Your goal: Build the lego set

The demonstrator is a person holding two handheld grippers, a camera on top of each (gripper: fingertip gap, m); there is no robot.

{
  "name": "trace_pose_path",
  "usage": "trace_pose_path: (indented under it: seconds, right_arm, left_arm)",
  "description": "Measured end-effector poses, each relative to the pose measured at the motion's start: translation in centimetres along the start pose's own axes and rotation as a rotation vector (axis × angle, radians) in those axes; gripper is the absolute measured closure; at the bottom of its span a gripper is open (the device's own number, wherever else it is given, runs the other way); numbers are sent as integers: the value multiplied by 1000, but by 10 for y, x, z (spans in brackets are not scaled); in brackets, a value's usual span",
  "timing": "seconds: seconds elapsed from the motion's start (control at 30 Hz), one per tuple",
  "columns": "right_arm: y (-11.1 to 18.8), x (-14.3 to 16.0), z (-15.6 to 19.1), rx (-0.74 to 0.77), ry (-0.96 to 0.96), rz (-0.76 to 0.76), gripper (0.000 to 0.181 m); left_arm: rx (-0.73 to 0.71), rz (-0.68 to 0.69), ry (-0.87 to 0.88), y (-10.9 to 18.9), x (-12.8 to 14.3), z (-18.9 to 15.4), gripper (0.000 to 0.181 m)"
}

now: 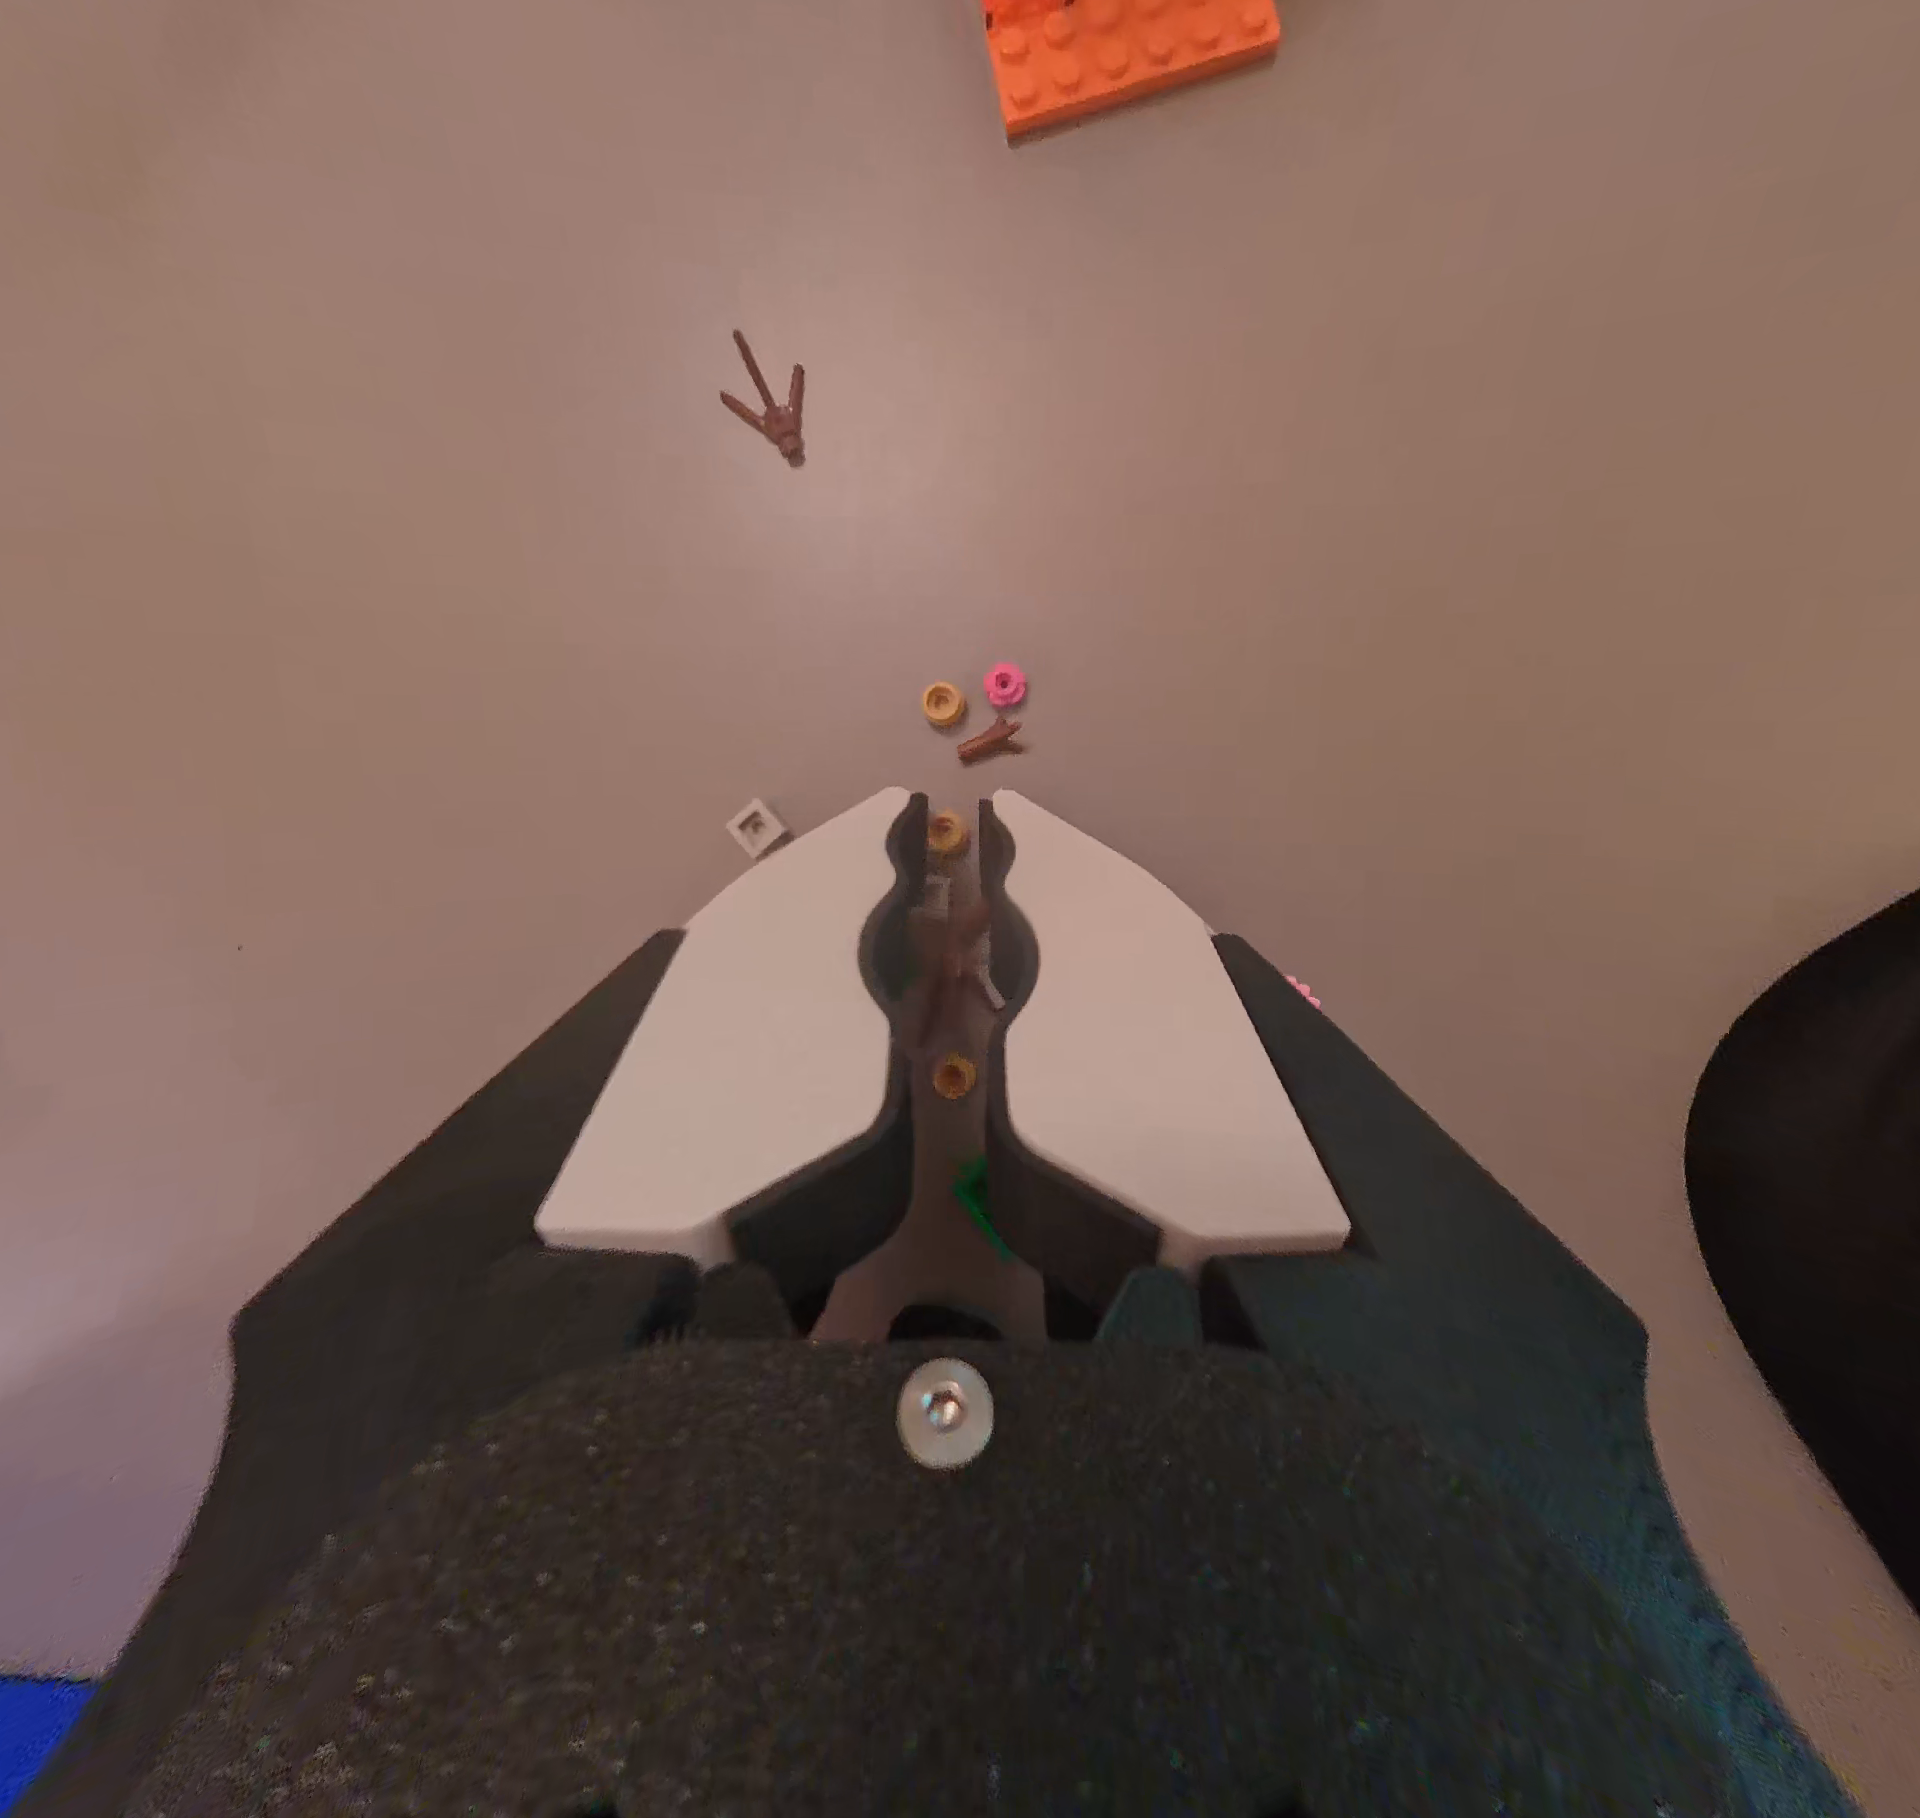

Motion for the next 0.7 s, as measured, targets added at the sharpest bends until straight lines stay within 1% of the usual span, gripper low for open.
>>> trace_pose_path:
  seconds: [0.1,0.2,0.3,0.53,0.7]
  right_arm:
    - [-1,2,0,-4,-3,7,181]
    - [-2,3,0,-4,-6,11,181]
    - [0,0,0,-4,-3,1,181]
    - [1,-2,2,-7,7,-7,181]
    - [1,-2,4,-16,8,-8,181]
  left_arm:
    - [15,15,-6,-1,0,-1,181]
    - [13,26,-11,0,-1,-1,181]
    - [10,-2,-19,5,-8,-6,181]
    - [30,-100,-84,16,-35,-38,181]
    - [63,-117,-137,21,-39,-62,181]
Point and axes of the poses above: each gripper's, where its closed fingertips meet, y back along the fingers, x out of its underside, z = x × y across the jaws, the point moved 1 cm from there along y, back along the fingers, and after that the axes turned 3 degrees about z, right-handed, at the moved point
